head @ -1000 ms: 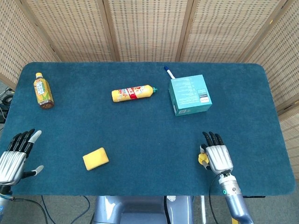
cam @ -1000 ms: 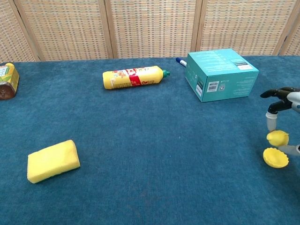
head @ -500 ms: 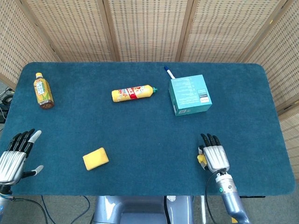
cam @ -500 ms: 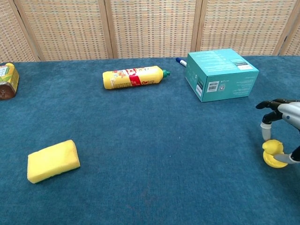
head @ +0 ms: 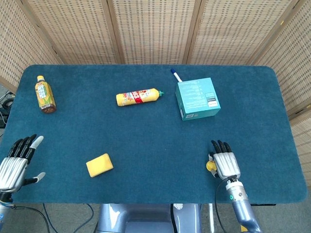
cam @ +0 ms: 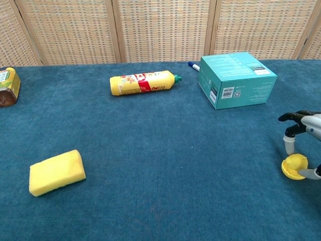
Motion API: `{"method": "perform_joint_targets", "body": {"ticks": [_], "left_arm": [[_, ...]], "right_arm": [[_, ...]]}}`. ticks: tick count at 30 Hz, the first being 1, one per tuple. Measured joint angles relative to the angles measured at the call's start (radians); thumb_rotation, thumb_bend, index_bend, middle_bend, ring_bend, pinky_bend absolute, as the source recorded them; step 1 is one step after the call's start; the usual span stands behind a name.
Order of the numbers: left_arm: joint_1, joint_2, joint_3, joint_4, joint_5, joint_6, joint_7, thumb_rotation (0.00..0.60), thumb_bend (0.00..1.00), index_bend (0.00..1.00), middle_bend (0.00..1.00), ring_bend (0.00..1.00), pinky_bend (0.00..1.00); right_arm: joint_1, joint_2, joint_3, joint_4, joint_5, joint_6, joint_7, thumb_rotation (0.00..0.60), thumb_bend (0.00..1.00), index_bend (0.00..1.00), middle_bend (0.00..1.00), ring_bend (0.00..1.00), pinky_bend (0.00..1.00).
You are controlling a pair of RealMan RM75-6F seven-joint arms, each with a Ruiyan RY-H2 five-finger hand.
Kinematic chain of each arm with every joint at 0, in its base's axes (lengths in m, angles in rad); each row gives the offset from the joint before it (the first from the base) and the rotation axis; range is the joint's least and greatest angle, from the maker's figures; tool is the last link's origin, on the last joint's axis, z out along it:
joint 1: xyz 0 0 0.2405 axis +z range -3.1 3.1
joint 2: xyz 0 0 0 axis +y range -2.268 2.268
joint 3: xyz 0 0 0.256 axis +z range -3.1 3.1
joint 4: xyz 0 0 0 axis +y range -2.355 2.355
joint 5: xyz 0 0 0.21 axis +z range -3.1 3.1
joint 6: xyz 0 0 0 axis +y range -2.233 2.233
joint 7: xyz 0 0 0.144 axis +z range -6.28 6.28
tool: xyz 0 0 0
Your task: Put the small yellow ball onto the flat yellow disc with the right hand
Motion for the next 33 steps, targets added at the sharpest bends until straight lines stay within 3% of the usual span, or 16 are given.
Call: {"method": "perform_joint_targets", "body": {"ticks": [9, 20, 26, 33], "left_arm": [[-0.001, 0.000, -0.001, 0.001, -0.001, 0.000, -0.001, 0.600, 0.17, 0.00, 0.00, 0.00, 0.05], [0.001, 0.000, -0.002, 0.001, 0.001, 0.005, -0.003, 0.600, 0.17, 0.00, 0.00, 0.00, 0.05], [0.003, -0.003, -0.006, 0.004, -0.006, 0.009, 0.000, 0.600, 0.17, 0.00, 0.00, 0.00, 0.05], [0.011, -0.016, -0.017, 0.009, -0.031, 0.020, 0.028, 0.600, 0.17, 0.00, 0.00, 0.00, 0.01]], "right_arm": [[-0.001, 0.018, 0.000, -0.011, 0.011, -0.020, -0.009, 0.600, 0.14, 0.39, 0.01, 0.00, 0.05], [-0.012, 0.040, 0.004, -0.011, -0.028, -0.011, 0.037, 0.600, 0.06, 0.13, 0.00, 0.00, 0.01], [-0.037, 0.085, 0.023, -0.015, -0.088, 0.042, 0.142, 0.600, 0.00, 0.05, 0.00, 0.00, 0.00], [-0.100, 0.162, 0.017, 0.000, -0.224, 0.146, 0.316, 0.600, 0.00, 0.00, 0.00, 0.00, 0.00]]}}
